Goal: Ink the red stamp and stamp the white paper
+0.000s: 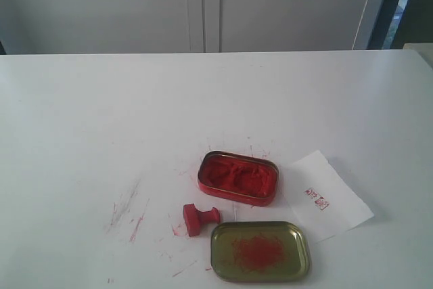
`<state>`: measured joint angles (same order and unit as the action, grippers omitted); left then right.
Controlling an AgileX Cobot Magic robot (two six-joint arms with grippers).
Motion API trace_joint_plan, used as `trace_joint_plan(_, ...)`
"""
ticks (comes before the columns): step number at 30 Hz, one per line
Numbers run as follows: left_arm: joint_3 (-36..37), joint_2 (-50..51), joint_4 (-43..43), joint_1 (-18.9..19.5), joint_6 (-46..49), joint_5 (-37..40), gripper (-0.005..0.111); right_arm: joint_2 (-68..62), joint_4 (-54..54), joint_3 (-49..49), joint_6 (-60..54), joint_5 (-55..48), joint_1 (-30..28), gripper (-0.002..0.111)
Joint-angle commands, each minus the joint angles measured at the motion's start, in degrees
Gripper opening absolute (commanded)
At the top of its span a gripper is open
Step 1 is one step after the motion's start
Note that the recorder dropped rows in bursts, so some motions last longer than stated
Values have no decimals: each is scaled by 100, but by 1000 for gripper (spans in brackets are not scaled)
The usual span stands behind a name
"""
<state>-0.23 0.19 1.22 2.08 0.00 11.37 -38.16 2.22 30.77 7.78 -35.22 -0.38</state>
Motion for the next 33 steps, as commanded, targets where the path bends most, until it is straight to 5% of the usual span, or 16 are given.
trace_joint_plan(1,23,-19,52,-4,0,19,0,125,67,-26,-8,68,-20,0)
trace_joint_plan(19,23,-19,52,-4,0,19,0,2504,67,-26,-8,58,-20,0)
trace_joint_plan(33,23,-19,52,-4,0,19,0,3120,56,-438,-8,63,-20,0)
